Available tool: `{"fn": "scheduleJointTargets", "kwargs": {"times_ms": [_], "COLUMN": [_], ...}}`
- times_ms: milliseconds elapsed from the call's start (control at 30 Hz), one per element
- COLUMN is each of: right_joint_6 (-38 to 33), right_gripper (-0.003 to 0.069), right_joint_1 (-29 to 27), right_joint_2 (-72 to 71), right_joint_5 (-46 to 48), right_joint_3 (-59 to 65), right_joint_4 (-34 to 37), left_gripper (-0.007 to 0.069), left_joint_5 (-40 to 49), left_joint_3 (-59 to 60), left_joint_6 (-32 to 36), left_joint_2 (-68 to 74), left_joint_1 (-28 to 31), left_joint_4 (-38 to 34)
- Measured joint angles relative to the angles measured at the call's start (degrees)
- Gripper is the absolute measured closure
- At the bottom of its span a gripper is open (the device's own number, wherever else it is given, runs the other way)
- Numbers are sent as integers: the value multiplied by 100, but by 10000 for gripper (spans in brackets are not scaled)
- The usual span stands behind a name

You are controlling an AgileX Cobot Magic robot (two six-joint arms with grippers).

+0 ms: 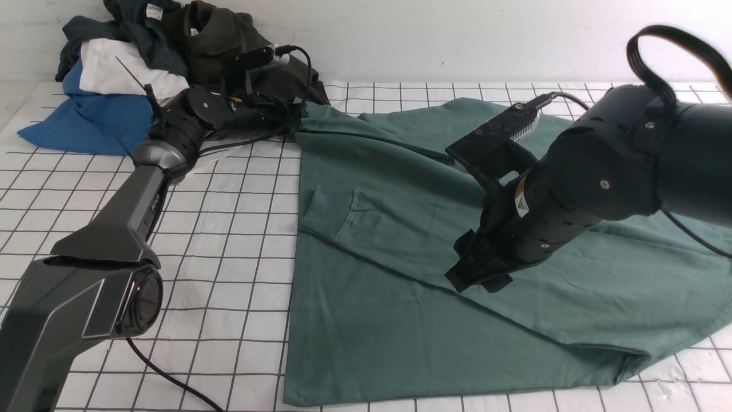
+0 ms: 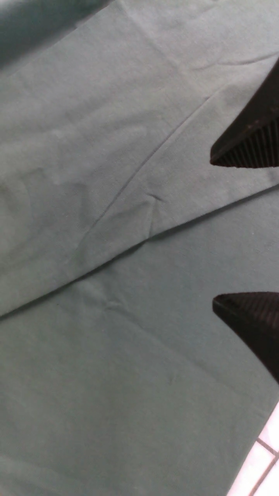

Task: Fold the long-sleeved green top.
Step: Use the left arm to clamp the cuff farthest from it, then use the left arm to drag and drop the cuff onto the cuff closest to the left arm

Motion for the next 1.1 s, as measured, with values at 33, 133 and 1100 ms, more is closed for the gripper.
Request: {"fn": "scheduleJointTargets", "kwargs": {"times_ms": [33,133,1100], "right_joint_6": [0,0,1311], "right_gripper": [250,250,250], "right_joint_1": [0,0,-1306], "right_joint_2": [0,0,-2675], "right_joint_5": [0,29,1238], "right_joint_3": [0,0,1047], "right_joint_4": [0,0,-1617], "left_gripper": [593,616,619], "left_joint_5": [0,0,3672], "left_joint_3": [0,5,2294], "left_joint_6": [133,676,-1025], "left_joint_2": [-18,-134,-3551], "left_joint_1": [0,0,-1264], "left_joint_4": [-141,-392,2135]}}
